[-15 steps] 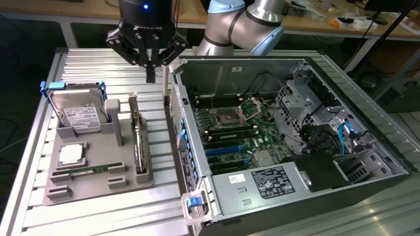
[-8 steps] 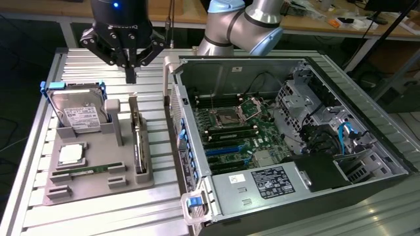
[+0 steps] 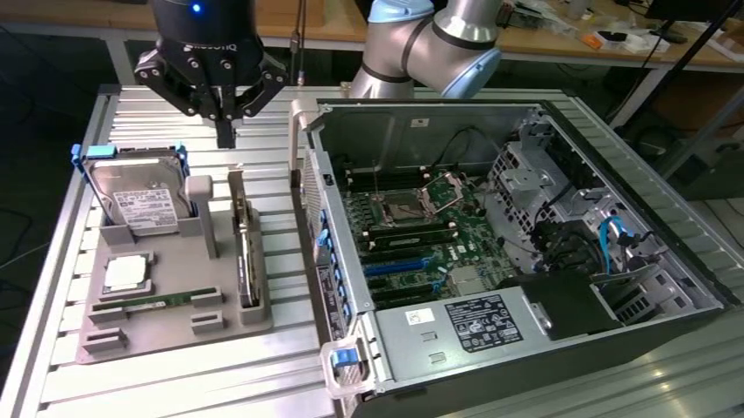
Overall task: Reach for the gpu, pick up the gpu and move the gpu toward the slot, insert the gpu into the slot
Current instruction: 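Reach for the gpu, then pick up the gpu and move the gpu toward the slot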
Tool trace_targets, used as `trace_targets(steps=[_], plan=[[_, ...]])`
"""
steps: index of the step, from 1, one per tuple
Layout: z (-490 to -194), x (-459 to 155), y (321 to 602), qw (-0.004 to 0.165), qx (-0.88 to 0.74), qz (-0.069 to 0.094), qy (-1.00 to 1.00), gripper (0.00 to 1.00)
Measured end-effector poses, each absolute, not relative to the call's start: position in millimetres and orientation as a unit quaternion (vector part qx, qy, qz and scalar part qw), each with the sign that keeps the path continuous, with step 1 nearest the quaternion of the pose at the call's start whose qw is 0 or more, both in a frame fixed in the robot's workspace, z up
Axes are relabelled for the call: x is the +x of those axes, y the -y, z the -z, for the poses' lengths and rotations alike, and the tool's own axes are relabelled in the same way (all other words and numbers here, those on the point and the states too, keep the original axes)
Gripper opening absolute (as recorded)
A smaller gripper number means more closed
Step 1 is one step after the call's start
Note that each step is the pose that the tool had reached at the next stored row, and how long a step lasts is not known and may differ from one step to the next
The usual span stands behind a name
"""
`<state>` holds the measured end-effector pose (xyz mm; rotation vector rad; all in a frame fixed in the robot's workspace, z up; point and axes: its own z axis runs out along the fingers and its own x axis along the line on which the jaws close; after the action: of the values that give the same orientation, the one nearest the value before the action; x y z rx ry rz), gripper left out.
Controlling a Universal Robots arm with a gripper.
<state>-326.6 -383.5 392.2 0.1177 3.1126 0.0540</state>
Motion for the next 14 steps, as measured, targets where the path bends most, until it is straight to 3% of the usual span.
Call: trace_targets(steps=[12, 14], plan=[[-392.2, -326.6, 383.5, 0.013, 0.038, -0.017, -0.999, 0.10], [-392.2, -326.6, 383.5, 0.013, 0.038, -0.017, -0.999, 0.16]])
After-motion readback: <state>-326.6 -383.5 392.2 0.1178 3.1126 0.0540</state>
